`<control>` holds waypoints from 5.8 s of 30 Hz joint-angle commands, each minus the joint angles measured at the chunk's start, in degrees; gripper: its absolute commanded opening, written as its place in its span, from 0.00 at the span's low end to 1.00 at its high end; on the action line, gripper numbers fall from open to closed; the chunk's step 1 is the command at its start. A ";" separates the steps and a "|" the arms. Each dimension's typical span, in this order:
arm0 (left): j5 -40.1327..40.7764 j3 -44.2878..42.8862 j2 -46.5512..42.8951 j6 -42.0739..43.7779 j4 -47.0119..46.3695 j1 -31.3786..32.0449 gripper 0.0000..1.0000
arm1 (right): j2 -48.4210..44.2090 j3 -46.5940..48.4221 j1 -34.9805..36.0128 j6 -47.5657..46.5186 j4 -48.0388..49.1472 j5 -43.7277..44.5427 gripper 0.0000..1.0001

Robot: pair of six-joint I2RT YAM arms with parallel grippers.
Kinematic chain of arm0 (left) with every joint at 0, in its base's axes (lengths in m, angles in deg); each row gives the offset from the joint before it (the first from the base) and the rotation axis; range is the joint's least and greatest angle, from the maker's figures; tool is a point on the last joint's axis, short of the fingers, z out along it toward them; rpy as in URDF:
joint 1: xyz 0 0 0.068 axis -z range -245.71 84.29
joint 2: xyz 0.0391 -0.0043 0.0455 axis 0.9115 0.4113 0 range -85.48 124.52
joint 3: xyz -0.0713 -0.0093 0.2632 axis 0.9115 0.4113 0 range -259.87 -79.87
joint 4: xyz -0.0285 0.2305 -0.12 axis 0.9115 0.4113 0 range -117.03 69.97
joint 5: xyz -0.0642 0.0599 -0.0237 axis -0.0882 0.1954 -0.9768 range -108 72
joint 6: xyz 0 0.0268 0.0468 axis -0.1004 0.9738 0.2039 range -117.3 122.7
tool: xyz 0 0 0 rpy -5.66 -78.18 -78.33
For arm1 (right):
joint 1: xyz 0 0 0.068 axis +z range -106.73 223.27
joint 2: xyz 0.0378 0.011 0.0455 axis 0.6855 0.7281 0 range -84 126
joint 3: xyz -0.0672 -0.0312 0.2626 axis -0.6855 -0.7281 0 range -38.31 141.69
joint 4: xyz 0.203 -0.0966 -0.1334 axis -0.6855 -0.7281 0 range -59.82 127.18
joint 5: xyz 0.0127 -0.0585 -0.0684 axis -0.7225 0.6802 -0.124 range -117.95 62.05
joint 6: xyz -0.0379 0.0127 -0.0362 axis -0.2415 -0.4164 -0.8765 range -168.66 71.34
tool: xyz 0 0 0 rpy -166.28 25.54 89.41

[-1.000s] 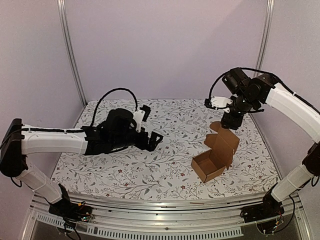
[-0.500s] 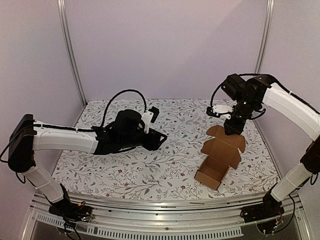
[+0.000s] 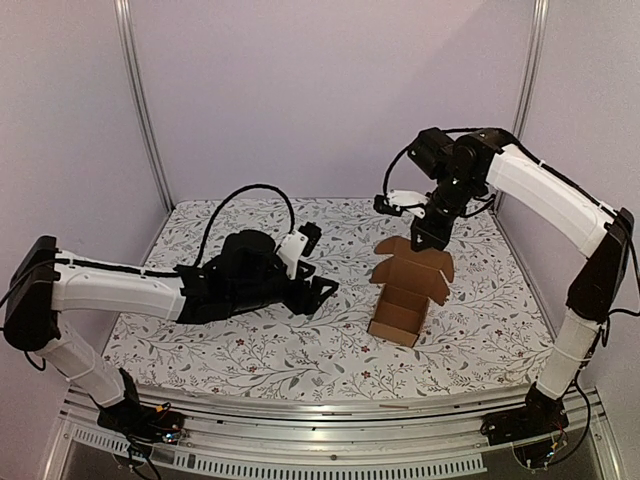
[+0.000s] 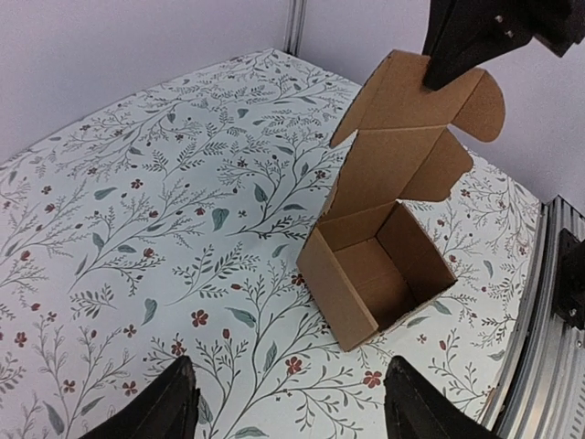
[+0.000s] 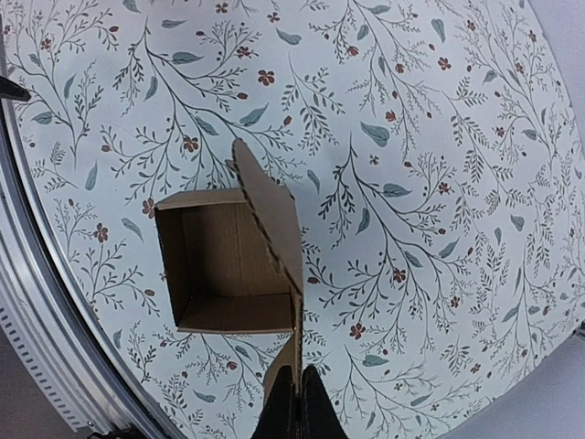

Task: Fold the paper box

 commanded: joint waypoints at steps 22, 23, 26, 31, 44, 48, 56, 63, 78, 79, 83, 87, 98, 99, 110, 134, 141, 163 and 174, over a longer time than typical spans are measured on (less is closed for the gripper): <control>11.33 -0.05 6.38 7.91 -6.33 0.95 0.65 | 11.20 12.69 7.83 -5.12 4.09 -6.12 0.00; 11.33 -0.16 6.46 8.08 -6.73 0.95 0.64 | 11.10 13.04 7.76 -4.97 3.93 -6.04 0.00; 11.38 -0.65 6.73 8.46 -7.48 0.95 0.60 | 10.99 14.17 7.79 -4.20 3.39 -6.19 0.00; 10.91 -1.68 6.80 9.72 -7.31 1.25 0.51 | 10.60 15.54 7.76 -2.75 2.75 -7.41 0.00; 9.06 -4.54 8.76 9.91 -7.58 3.25 0.19 | 10.70 19.21 7.79 2.37 2.93 -9.93 0.00; 9.13 -5.44 9.59 10.28 -7.91 3.79 0.23 | 10.55 19.56 7.76 2.72 2.39 -10.98 0.00; 4.30 0.22 -11.53 13.17 8.24 4.47 0.45 | 7.43 14.84 7.80 -4.90 -0.13 -10.89 0.00; 3.85 5.15 -29.15 11.57 21.13 -0.37 0.71 | 4.93 12.28 7.75 -11.40 -2.51 -15.26 0.00; -20.92 3.15 -16.68 15.47 14.52 -6.70 0.71 | 2.14 15.00 10.21 -18.65 -9.12 -28.78 0.00; -21.69 2.81 -15.99 15.53 14.49 -6.62 0.70 | 2.12 15.04 10.25 -18.66 -9.00 -28.87 0.00; -23.67 1.66 -13.84 15.57 12.16 -6.10 0.70 | 2.19 15.08 10.58 -18.15 -8.59 -29.31 0.00; -23.26 1.59 -14.43 15.67 12.12 -6.07 0.69 | 2.29 15.33 10.81 -18.12 -8.70 -29.80 0.00; -29.30 0.77 -10.82 14.97 7.97 -5.90 0.49 | 2.75 17.27 12.09 -22.06 -12.88 -37.27 0.01; -29.68 0.58 -10.59 14.92 7.78 -5.90 0.44 | 2.86 17.20 12.13 -22.08 -12.97 -37.05 0.01; -35.13 0.11 -11.98 13.43 7.85 -5.90 0.16 | 4.46 16.13 12.20 -21.91 -13.49 -35.36 0.02; -33.84 0.85 -18.61 12.54 12.56 -7.38 0.27 | 4.92 13.65 12.18 -21.89 -13.15 -34.38 0.02; -35.70 0.29 -15.44 13.16 15.67 -7.39 0.39 | 4.66 14.01 12.26 -22.65 -14.04 -36.76 0.02; -36.21 5.51 -19.23 6.91 1.36 -8.00 0.00 | -1.02 7.49 -8.17 -16.26 -3.79 -53.82 0.30; -31.14 12.77 -21.81 -1.81 -17.37 -8.28 0.00 | -7.05 -17.09 -9.51 2.37 24.44 -59.89 0.41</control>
